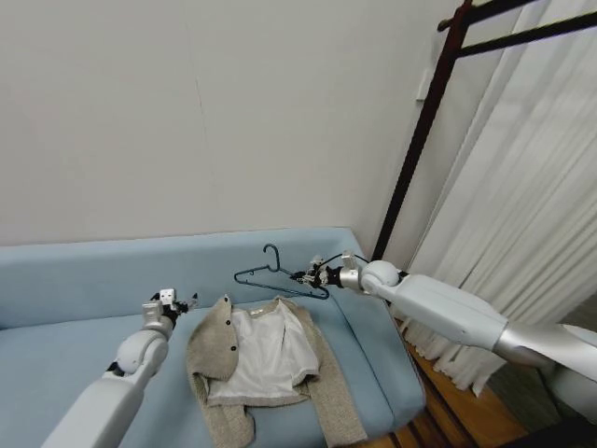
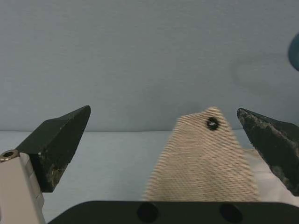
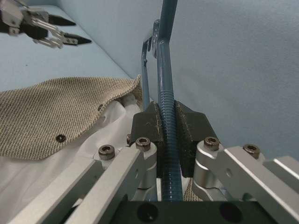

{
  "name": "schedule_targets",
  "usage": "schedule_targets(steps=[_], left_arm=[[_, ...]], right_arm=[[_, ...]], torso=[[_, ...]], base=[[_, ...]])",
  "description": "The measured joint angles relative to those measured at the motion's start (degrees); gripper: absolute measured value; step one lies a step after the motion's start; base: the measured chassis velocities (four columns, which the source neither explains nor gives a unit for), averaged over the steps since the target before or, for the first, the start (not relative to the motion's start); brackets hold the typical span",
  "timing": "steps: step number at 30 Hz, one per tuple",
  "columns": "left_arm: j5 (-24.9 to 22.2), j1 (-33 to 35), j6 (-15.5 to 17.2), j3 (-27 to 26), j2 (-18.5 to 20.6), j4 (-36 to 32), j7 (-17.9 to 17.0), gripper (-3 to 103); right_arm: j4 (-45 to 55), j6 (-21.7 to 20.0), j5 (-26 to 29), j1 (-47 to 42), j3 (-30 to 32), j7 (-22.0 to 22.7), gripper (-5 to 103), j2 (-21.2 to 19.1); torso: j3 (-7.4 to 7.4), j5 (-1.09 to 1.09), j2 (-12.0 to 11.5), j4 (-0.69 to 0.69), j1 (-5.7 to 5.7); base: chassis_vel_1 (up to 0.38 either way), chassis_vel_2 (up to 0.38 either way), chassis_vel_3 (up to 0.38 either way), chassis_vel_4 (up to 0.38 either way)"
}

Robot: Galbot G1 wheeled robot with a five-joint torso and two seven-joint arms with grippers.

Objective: Pick up the clothes from the sofa and hang them on the clothes hanger.

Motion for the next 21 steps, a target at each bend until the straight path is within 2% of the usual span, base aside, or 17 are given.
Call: schedule_targets(steps=[5,8,9,13,21], left_arm=[[0.3,-4.2,0.0,4.8,-3.7,4.6,-0.4,100],[1.5,-7.5,-0.5,8.2,-7.1,9.8,-1.2,100],[1.5,-7.5,-0.5,8.2,-7.1,9.8,-1.2,100],[3.6,-11.2,-1.7,11.3,-11.4,16.8,-2.4,100],[7.0,-15.0,-2.8,12.6,-15.3,24.6,-4.6,100]], right_arm=[[1.1,0.0,-0.6,-1.7,2.1,0.0,8,-2.0],[1.6,0.0,-0.8,-3.4,4.1,0.0,8,-3.9],[1.6,0.0,-0.8,-3.4,4.1,0.0,8,-3.9],[3.5,0.0,-0.7,-5.0,5.7,0.1,8,-6.5],[3.9,0.0,-0.8,-7.1,7.8,0.2,8,-8.4]], torso=[[0.00,-0.01,0.0,-0.03,0.00],[0.00,0.00,0.0,0.00,0.00],[0.00,0.00,0.0,0.00,0.00],[0.00,-0.01,0.0,0.00,0.00],[0.00,0.01,0.0,0.02,0.00]], base=[[0.000,0.000,0.000,0.000],[0.000,0.000,0.000,0.000],[0.000,0.000,0.000,0.000],[0.000,0.000,0.000,0.000],[0.000,0.000,0.000,0.000]])
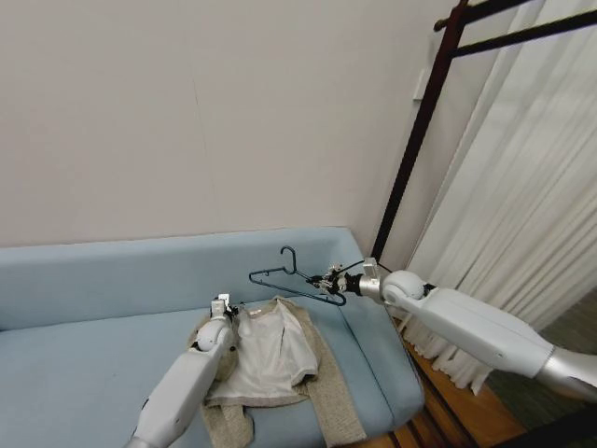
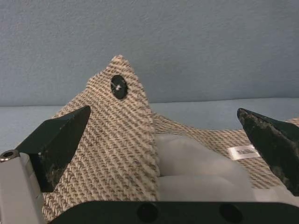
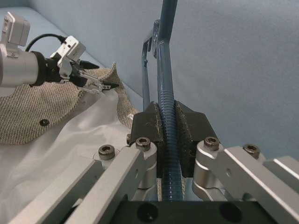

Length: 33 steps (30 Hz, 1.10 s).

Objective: Pick up the clothes from the sofa and hang them on the clothes hanger.

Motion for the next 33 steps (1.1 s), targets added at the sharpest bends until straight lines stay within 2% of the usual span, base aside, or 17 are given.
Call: schedule_targets(steps=[7,8,13,14,15,17,18,21,22,23,26,27,30,33], left_arm=[[3.0,-2.0,-1.5,-0.3,-2.1,5.7,-0.1,100],[3.4,-2.3,-1.7,-0.3,-2.3,6.7,-0.1,103],[4.8,-3.0,-2.2,-0.2,-2.9,9.1,0.1,96],[5.1,-3.2,-2.2,-0.1,-3.0,9.3,0.2,91],[5.3,-3.4,-2.2,0.1,-3.0,9.5,0.3,91],[5.7,-3.6,-1.9,0.3,-3.1,9.8,0.4,80],[5.7,-3.6,-1.9,0.3,-3.1,9.8,0.4,80],[6.1,-3.9,-1.1,0.4,-3.1,10.5,0.5,64],[6.2,-4.0,-1.0,0.4,-3.1,10.8,0.6,64],[6.4,-4.1,-0.9,0.4,-3.1,11.0,0.6,58],[6.6,-4.2,-0.9,0.4,-3.2,11.4,0.7,53],[6.7,-4.2,-0.9,0.4,-3.3,11.6,0.8,43],[6.8,-4.2,-0.9,0.4,-3.4,11.6,0.8,37],[6.9,-3.7,-0.9,0.2,-3.2,10.9,0.8,21]], right_arm=[[0.0,0.4,-0.6,-2.1,1.7,0.2,8,-1.1],[0.0,0.5,-0.7,-2.6,2.0,0.2,8,-1.3],[-0.1,0.9,-0.9,-3.5,2.7,0.4,8,-1.8],[-0.1,0.9,-1.0,-3.7,3.0,0.5,8,-1.9],[-0.2,1.0,-1.3,-3.8,3.1,0.6,8,-2.0],[-0.4,1.0,-1.6,-3.9,3.3,0.9,8,-2.0],[-0.4,1.0,-1.6,-3.9,3.3,0.9,8,-2.0],[-0.4,1.0,-1.7,-3.9,3.5,1.2,8,-2.0],[-0.4,1.1,-1.7,-4.0,3.6,1.2,8,-2.1],[-0.4,1.1,-1.7,-4.0,3.6,1.2,8,-2.2],[-0.5,1.2,-1.7,-4.2,3.8,1.1,8,-2.3],[-0.6,1.3,-1.8,-4.3,4.1,1.1,8,-2.5],[-0.6,1.4,-1.8,-4.6,4.4,1.1,8,-2.9],[-0.1,1.4,-1.7,-5.1,5.0,1.1,8,-3.6]], torso=[[0.00,-0.01,0.0,-0.01,0.00],[0.00,-0.01,0.0,-0.01,0.00],[0.00,-0.01,0.0,-0.01,0.00],[0.00,-0.01,0.0,-0.01,0.00],[0.00,-0.01,0.0,-0.02,0.00],[0.00,-0.02,0.0,-0.02,0.00],[0.00,-0.02,0.0,-0.02,0.00],[0.00,-0.02,0.0,-0.01,0.00],[0.00,-0.02,0.0,0.00,0.00],[0.00,-0.02,0.0,0.00,0.00],[0.00,-0.02,0.0,-0.01,0.00],[0.00,-0.02,0.0,-0.01,0.00],[0.00,-0.02,0.0,-0.02,0.00],[0.00,-0.03,0.0,-0.02,0.00]], base=[[0.000,0.000,0.000,0.000],[0.000,0.000,0.000,0.000],[0.000,0.000,0.000,0.000],[0.000,0.000,0.000,0.000],[0.000,0.000,0.000,0.000],[0.000,0.000,0.000,0.000],[0.000,0.000,0.000,0.000],[0.000,0.000,0.000,0.000],[0.000,0.000,0.000,0.000],[0.000,0.000,0.000,0.000],[0.000,0.000,0.000,0.000],[0.000,0.000,0.000,0.000],[0.000,0.000,0.000,0.000],[0.000,0.000,0.000,0.000]])
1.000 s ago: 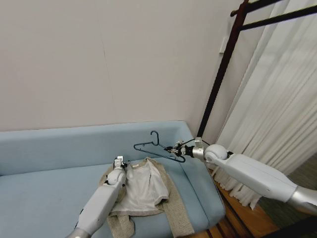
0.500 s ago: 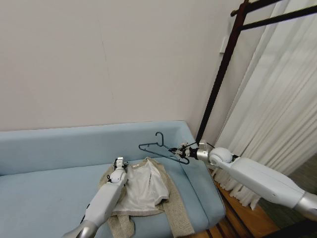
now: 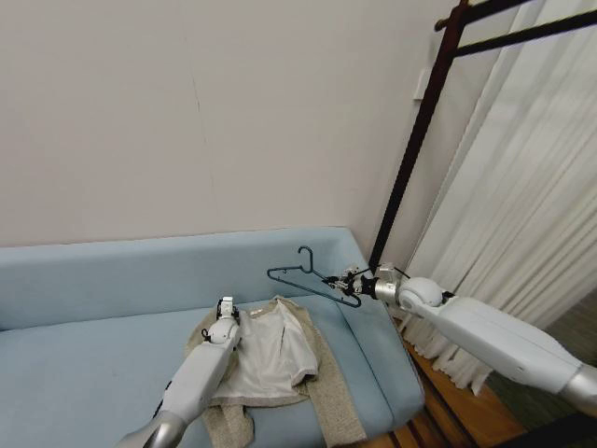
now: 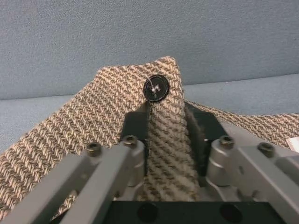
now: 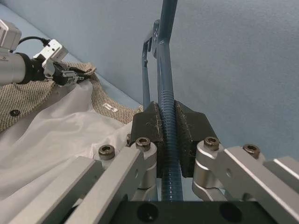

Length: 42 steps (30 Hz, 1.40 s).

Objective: Pick up the clothes from the sofa and hang them on the clothes hanger.

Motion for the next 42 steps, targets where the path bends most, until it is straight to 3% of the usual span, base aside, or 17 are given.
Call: schedule_targets(steps=[1,3,6,13,15,19,22,28,39,42], left_arm=[[0.0,0.3,0.0,0.0,0.2,-0.7,-0.1,16],[0.0,0.6,0.2,-0.1,0.6,-1.4,-0.2,16],[-0.1,1.6,0.9,-0.1,1.9,-3.6,-0.5,3],[-2.0,5.0,2.0,-0.2,6.2,-11.6,-2.7,2],[-2.6,7.3,2.1,-0.8,8.8,-16.9,-3.4,2],[-2.1,10.2,0.5,-2.3,12.7,-22.9,-3.7,2],[-1.6,12.7,-1.1,-4.0,16.7,-28.3,-3.0,2],[-0.8,16.2,-1.9,-5.9,21.0,-35.6,-1.1,2],[-0.6,19.7,-2.0,-6.5,22.3,-41.8,0.4,2],[-0.6,20.4,-2.0,-7.0,22.9,-43.7,0.6,2]], right_arm=[[0.2,0.0,0.0,-0.4,0.4,0.0,8,-0.2],[0.4,0.1,0.0,-0.7,0.8,0.0,8,-0.3],[0.7,0.3,0.0,-1.7,2.1,-0.1,8,-0.4],[2.0,0.4,0.2,-3.5,4.1,-0.9,8,-0.5],[2.9,0.3,1.2,-3.9,4.0,-1.9,8,-0.7],[3.1,-0.8,3.7,-2.9,0.8,-4.0,8,-0.2],[1.9,-3.1,6.0,0.5,-4.5,-6.2,8,1.9],[-1.5,-4.1,8.6,4.8,-11.6,-4.7,8,7.6],[-4.7,-4.6,10.6,4.4,-16.2,1.0,8,18.2],[-7.9,-4.5,10.5,4.3,-16.4,2.6,8,23.2]], torso=[[0.00,0.00,0.0,0.00,0.00],[0.00,0.01,0.0,-0.01,0.00],[0.00,0.00,0.0,0.00,0.00],[0.00,0.00,0.0,0.01,0.00],[0.00,0.00,0.0,0.00,0.00],[0.00,-0.01,0.0,-0.01,-0.01],[0.00,-0.01,0.0,0.01,-0.01],[0.00,-0.02,0.0,0.02,0.00],[0.00,-0.01,0.0,0.00,0.00],[0.00,-0.01,0.0,0.03,0.00]], base=[[0.000,0.000,0.000,0.000],[0.000,0.000,0.000,0.000],[0.000,0.000,0.000,0.000],[0.000,0.000,0.000,0.000],[0.000,0.000,0.000,0.000],[0.000,0.000,0.000,0.000],[0.000,0.000,0.000,0.000],[0.000,0.000,0.000,0.000],[0.000,0.000,0.000,0.000],[0.000,0.000,0.000,0.000]])
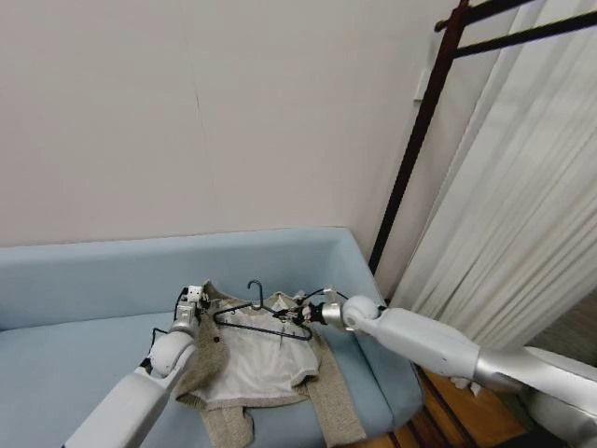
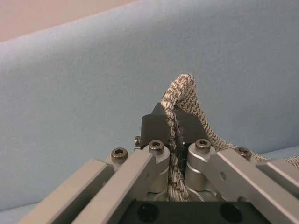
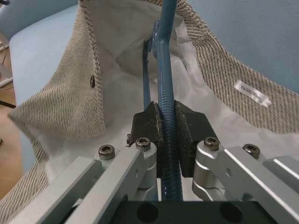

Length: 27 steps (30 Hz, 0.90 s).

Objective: Pick up the clothes from the sofa and hang them on the clothes hanger.

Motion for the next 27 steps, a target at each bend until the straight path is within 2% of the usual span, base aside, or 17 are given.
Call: schedule_targets(steps=[1,5,10,15,22,27], left_arm=[[0.0,0.0,0.0,0.0,0.0,0.0,0.0,2],[0.1,1.7,0.0,-0.9,1.5,-2.9,0.8,2],[1.3,3.1,-0.5,-1.7,2.5,-3.7,2.2,2],[3.5,4.1,-1.4,-1.3,2.2,-3.1,3.0,2],[7.4,4.9,-1.9,0.8,1.9,-3.6,4.9,2],[10.3,4.9,-2.2,5.0,1.8,-3.2,6.3,2]], right_arm=[[0.0,0.0,0.0,0.0,0.0,0.0,8,0.0],[-4.8,0.4,0.4,0.7,0.5,1.1,8,4.9],[-8.7,0.5,0.4,2.1,0.6,0.7,8,8.3],[-10.2,0.4,0.4,2.1,-0.4,0.7,8,9.8],[-9.5,0.3,0.1,0.3,-2.0,1.6,8,9.6],[-11.3,0.4,-0.8,-0.9,-0.3,2.9,8,9.5]], torso=[[0.00,0.00,0.0,0.00,0.00],[0.00,0.01,0.0,-0.02,0.00],[0.00,0.00,0.0,-0.01,0.00],[0.00,0.01,0.0,-0.02,0.01],[-0.01,0.02,0.0,-0.02,0.00],[0.00,0.03,0.0,-0.02,0.01]], base=[[0.000,0.000,0.000,0.000],[0.000,0.000,0.000,0.000],[0.000,0.000,0.000,0.000],[0.000,0.000,0.000,0.000],[0.000,0.000,0.000,0.000],[0.000,0.000,0.000,0.000]])
